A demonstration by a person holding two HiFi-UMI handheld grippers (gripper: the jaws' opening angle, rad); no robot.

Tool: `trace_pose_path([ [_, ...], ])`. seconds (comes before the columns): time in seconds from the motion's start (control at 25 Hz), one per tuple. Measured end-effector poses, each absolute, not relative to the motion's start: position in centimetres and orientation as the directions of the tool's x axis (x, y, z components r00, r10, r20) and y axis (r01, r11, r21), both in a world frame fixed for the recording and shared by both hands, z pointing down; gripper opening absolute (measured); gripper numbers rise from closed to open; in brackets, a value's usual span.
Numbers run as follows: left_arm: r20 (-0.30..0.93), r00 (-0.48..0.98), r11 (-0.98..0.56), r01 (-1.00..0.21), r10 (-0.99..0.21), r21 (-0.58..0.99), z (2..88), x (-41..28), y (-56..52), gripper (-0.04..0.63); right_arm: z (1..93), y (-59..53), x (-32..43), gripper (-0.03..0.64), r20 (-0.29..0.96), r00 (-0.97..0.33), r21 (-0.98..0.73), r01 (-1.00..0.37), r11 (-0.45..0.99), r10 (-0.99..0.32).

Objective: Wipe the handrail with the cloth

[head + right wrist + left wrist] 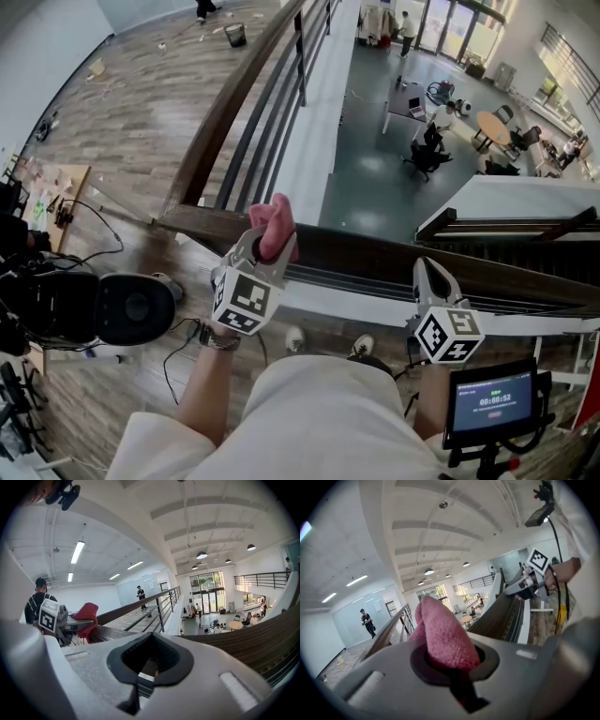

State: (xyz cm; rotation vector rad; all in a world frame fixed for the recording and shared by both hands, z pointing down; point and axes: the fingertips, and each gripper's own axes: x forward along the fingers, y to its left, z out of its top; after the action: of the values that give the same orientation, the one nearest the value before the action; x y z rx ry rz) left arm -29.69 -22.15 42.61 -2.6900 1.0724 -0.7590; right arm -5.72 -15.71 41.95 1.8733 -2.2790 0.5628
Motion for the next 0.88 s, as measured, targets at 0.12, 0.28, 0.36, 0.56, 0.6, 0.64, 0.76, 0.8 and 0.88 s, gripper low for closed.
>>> trace_pose_path([
  [0.12, 0.387, 0.617, -0.727, -0.611, -0.685, -0.314, 42.5, -29.7, -22.1, 0.034, 41.8, -15.8, -5.8, 0.003, 0.338, -0.218, -0.196, -0.968, 0.157, -0.916],
  [0.28, 0.366, 0.612, -0.712, -0.625, -0.702, -0.321, 42.3, -30.1, -22.1, 0.034, 41.6, -16.1, -6.1, 0.003, 0.34, -0.222, -0.197, -0.967, 0.162, -0.914],
  [0.36, 0.356, 0.608, -0.704, -0.633, -0.71, -0.322, 42.2, -30.2, -22.1, 0.034, 41.5, -16.2, -6.4, 0.003, 0.342, -0.226, -0.196, -0.966, 0.165, -0.912],
  [0.56, 0.349, 0.605, -0.697, -0.653, -0.715, -0.297, 42.2, -29.9, -21.7, 0.034, 41.6, -16.1, -6.5, 0.003, 0.344, -0.234, -0.191, -0.966, 0.176, -0.91],
  [0.6, 0.347, 0.607, -0.698, -0.653, -0.715, -0.295, 42.2, -29.8, -21.6, 0.034, 41.6, -16.1, -6.5, 0.003, 0.343, -0.235, -0.189, -0.966, 0.178, -0.909],
  [0.64, 0.346, 0.609, -0.698, -0.653, -0.714, -0.294, 42.3, -29.7, -21.6, 0.034, 41.6, -16.1, -6.5, 0.003, 0.342, -0.237, -0.189, -0.965, 0.181, -0.909],
  [0.76, 0.342, 0.618, -0.705, -0.642, -0.708, -0.301, 42.3, -29.1, -21.4, 0.034, 41.7, -16.1, -6.6, 0.003, 0.341, -0.243, -0.188, -0.964, 0.187, -0.908],
  [0.8, 0.34, 0.621, -0.708, -0.639, -0.706, -0.301, 42.3, -28.9, -21.3, 0.034, 41.7, -16.1, -6.7, 0.003, 0.341, -0.245, -0.188, -0.964, 0.189, -0.908],
  [0.88, 0.338, 0.627, -0.712, -0.637, -0.701, -0.294, 42.3, -28.5, -21.2, 0.034, 41.7, -16.1, -6.8, 0.003, 0.34, -0.249, -0.188, -0.963, 0.194, -0.907],
])
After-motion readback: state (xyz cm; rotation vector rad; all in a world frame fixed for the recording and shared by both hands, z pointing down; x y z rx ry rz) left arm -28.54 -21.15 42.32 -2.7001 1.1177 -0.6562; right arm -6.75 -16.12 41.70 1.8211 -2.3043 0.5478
